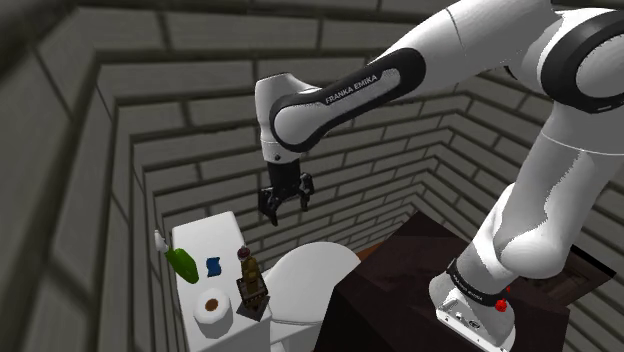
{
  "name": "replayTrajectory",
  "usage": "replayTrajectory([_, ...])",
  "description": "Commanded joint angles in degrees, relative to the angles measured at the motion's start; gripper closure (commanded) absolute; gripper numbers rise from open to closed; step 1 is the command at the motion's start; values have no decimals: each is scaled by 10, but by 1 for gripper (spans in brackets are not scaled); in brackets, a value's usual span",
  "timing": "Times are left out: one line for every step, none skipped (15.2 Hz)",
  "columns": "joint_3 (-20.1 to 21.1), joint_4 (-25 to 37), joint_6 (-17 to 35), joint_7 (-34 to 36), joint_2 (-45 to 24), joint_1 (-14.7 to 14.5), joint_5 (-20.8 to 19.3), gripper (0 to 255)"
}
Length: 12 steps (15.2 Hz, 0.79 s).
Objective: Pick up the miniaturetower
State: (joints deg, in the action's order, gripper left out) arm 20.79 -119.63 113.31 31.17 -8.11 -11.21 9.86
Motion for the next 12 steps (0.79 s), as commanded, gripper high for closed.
replayTrajectory([5, 25, 13, 21, -44, -11, -6, 0])
replayTrajectory([6, 43, 17, 31, -67, -17, -11, 0])
replayTrajectory([6, 61, 19, 41, -91, -23, -15, 0])
replayTrajectory([7, 80, 21, 51, -114, -30, -20, 0])
replayTrajectory([6, 100, 22, 60, -137, -37, -24, 0])
replayTrajectory([6, 120, 22, 69, -161, -44, -28, 0])
replayTrajectory([5, 142, 22, 77, -184, -51, -32, 0])
replayTrajectory([4, 164, 20, 85, -208, -59, -35, 0])
replayTrajectory([2, 188, 18, 93, -231, -67, -39, 0])
replayTrajectory([1, 208, 16, 99, -251, -73, -41, 0])
replayTrajectory([0, 207, 22, 98, -256, -75, -42, 0])
replayTrajectory([-1, 207, 27, 98, -261, -75, -43, 0])
